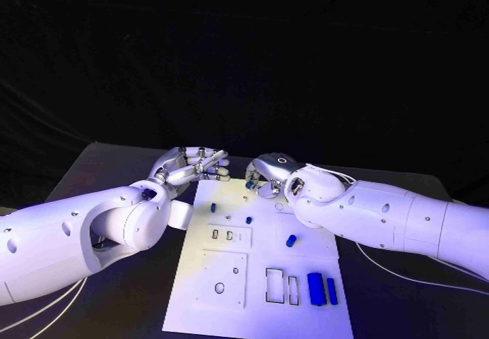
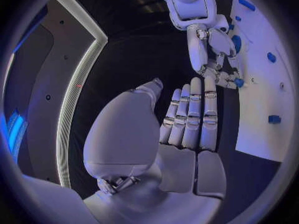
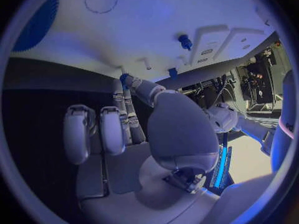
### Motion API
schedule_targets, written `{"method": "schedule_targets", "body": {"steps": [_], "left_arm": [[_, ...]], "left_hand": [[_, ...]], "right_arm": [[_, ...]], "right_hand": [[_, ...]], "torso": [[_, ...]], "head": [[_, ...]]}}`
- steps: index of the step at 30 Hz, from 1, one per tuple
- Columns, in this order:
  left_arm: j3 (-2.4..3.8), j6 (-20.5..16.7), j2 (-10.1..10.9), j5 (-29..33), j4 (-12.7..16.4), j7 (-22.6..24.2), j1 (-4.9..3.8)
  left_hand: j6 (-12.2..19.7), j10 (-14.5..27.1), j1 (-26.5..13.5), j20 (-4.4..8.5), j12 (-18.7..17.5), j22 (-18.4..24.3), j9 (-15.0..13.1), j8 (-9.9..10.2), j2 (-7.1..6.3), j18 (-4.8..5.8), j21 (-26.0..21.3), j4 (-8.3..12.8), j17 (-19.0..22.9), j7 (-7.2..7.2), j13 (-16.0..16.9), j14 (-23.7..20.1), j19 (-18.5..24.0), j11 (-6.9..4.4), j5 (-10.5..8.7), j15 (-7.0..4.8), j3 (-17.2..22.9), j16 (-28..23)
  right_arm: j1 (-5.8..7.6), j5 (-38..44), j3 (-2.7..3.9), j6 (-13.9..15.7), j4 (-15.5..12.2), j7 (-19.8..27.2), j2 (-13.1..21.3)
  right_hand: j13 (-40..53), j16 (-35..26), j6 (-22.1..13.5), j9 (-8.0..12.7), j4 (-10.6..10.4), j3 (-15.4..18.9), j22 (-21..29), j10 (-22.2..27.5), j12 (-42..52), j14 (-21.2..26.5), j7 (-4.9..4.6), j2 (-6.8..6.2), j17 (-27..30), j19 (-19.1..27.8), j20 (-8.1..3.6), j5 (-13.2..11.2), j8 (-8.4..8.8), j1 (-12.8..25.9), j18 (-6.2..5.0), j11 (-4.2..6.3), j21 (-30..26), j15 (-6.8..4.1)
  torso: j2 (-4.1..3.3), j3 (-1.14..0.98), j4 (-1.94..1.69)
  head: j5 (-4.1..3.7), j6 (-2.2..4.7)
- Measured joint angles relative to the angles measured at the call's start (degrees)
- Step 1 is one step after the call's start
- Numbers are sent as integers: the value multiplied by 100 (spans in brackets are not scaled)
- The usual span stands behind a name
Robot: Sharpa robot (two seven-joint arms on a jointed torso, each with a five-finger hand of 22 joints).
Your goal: Assemble the parts on the task board
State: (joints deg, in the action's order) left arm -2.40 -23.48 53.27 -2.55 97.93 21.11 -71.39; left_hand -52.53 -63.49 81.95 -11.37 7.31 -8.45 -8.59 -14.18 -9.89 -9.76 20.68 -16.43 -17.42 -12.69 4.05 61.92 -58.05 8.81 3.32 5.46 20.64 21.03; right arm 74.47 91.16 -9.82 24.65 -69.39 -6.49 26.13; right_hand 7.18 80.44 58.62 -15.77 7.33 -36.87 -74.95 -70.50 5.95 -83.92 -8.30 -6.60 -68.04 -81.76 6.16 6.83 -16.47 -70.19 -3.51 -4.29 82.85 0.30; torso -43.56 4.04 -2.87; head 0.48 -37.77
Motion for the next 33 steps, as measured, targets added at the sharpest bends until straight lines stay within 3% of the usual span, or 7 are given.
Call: {"method": "schedule_targets", "body": {"steps": [11, 14, 33], "left_arm": [[0, 10, -3, 1, 13, -3, -22], [0, 12, -2, 1, 14, -3, -31], [1, 15, 13, 3, 8, -7, -49]], "left_hand": [[0, 0, 0, 0, 0, 0, 0, 0, 0, 0, 0, 0, -8, 0, 0, -11, 0, 0, 0, 11, 0, 0], [0, 0, 0, 0, 0, 0, 0, 0, 0, 0, 0, 0, -15, 0, 0, -20, 0, 0, 0, 20, 0, 0], [0, 0, 0, 0, 0, 0, -1, 0, 0, 0, 0, 0, -14, 0, 0, -20, 0, 0, 0, 20, 0, 0]], "right_arm": [[-10, -1, 22, -9, 151, 5, -122], [-15, -1, 22, -16, 167, 7, -135], [-29, 2, 12, 33, 107, 4, -73]], "right_hand": [[10, 0, -51, 0, -39, -4, 1, 32, -28, 0, -5, 11, 91, 66, 19, -6, 27, 71, 0, -51, -26, 0], [3, 0, -112, -17, -40, -5, 1, 110, -89, 0, -49, -3, 146, 115, 30, -22, 4, 115, 0, -75, -68, 0], [19, -23, -121, -210, -62, -27, 2, 109, -107, 0, -37, -4, 180, 115, 30, -66, -32, 115, 0, -30, -68, 0]], "torso": [[-10, 10, 3], [-10, 14, 6], [-8, 15, 15]], "head": [[37, -14], [38, -21], [60, -35]]}}
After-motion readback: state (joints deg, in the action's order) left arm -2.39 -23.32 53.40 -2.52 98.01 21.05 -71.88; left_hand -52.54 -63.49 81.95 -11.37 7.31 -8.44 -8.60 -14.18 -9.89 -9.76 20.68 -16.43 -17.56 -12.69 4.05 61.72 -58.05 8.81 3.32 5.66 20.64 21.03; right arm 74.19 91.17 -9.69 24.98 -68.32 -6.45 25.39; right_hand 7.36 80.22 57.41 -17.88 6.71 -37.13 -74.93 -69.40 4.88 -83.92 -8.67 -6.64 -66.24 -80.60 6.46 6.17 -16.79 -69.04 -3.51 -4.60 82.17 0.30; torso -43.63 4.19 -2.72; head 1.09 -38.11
